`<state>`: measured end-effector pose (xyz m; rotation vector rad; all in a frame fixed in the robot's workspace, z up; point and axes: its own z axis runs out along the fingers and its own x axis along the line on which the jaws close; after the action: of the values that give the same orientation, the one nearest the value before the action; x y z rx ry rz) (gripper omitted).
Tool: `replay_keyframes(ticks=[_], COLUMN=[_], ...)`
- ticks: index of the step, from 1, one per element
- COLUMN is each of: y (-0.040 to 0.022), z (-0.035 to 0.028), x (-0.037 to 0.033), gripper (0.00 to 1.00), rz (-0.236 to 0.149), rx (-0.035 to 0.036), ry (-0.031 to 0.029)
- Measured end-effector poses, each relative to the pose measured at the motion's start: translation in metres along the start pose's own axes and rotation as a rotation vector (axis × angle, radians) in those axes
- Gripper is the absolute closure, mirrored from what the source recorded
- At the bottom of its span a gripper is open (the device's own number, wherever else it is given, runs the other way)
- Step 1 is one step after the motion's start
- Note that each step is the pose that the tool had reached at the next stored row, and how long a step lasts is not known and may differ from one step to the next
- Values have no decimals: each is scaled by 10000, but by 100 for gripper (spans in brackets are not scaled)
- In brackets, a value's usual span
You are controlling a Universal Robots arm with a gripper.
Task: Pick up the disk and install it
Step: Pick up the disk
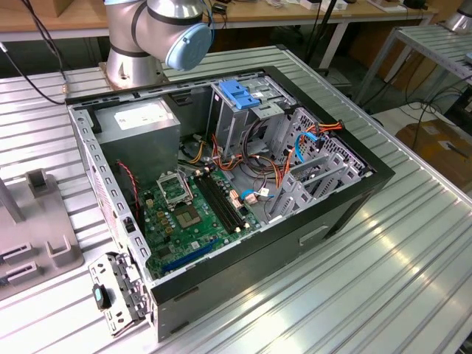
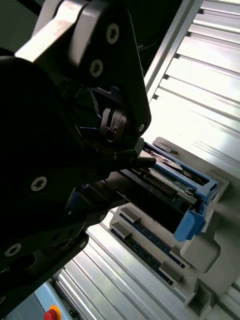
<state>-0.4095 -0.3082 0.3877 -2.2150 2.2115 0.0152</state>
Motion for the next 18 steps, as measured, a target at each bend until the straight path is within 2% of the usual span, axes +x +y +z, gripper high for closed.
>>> replay_keyframes(ticks=[2, 6, 10, 18], y=[0, 0, 0, -1], z=[-26, -122, -247, -400], x=[-1, -2, -4, -6], gripper=[65, 65, 65, 65], rz=[1, 1, 1, 0], rx=[0, 0, 0, 1], ry=[0, 0, 0, 0])
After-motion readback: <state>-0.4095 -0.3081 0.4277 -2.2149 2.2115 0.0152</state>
